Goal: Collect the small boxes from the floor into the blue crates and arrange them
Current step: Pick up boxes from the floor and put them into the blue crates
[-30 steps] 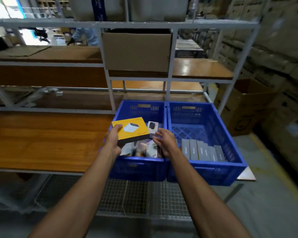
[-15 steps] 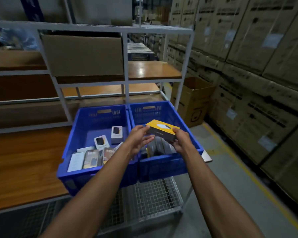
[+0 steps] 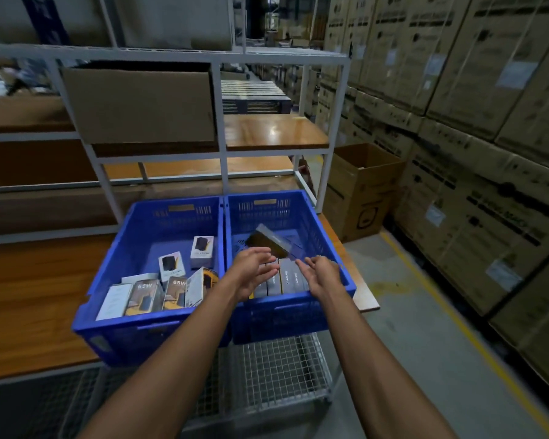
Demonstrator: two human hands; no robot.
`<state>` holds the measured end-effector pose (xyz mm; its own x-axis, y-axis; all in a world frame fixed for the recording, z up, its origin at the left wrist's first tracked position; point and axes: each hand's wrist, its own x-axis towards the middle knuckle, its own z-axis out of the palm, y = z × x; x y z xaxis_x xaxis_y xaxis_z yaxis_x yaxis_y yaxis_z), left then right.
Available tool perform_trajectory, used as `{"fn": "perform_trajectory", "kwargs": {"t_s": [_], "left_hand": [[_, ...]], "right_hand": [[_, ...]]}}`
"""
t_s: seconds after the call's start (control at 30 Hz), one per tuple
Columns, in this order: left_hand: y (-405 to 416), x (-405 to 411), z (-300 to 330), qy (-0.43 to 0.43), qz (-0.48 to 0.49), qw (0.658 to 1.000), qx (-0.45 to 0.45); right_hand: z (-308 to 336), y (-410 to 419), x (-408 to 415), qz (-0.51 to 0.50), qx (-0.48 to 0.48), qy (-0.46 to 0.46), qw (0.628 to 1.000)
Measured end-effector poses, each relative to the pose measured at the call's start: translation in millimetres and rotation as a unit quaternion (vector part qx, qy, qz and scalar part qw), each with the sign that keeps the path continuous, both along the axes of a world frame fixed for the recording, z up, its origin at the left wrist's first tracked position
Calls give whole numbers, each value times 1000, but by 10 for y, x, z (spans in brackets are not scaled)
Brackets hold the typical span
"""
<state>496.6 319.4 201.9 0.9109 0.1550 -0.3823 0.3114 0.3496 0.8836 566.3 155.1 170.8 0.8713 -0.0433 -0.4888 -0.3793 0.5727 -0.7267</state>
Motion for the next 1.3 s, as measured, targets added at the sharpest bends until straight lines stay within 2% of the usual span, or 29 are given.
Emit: {"fn": "perform_trajectory", "kwargs": {"t_s": [0.2,0.33,0.53,0.7,0.83,1.03,1.3], "left_hand": [[-249,-296,25,-5,-10,999,46],[-494,-599,61,-18,-38,997,63],[-981,-1288,-37,-25,-129,988,82],[-1436,-2103,-278,-32,-222,971,86],[-1841,-2916,-530,-10,-299,950,92],[-2560,-4193,-813,17,-417,904,94],[-3540,-5919,-909,-18,-569,812,125]], "right_hand": [[-26,-168,-318,38,-50,-55,997],[4,-401,-709,12,-73,-88,993],[-6,-859,-1713,-46,-143,-114,982],[-246,-1307,-2890,-114,-231,-89,962],[-482,-1673,-4045,-168,-281,-43,944],[-683,-2283,-5783,-267,-305,41,913],[-911,-2938,-8039,-404,-294,114,858]]}}
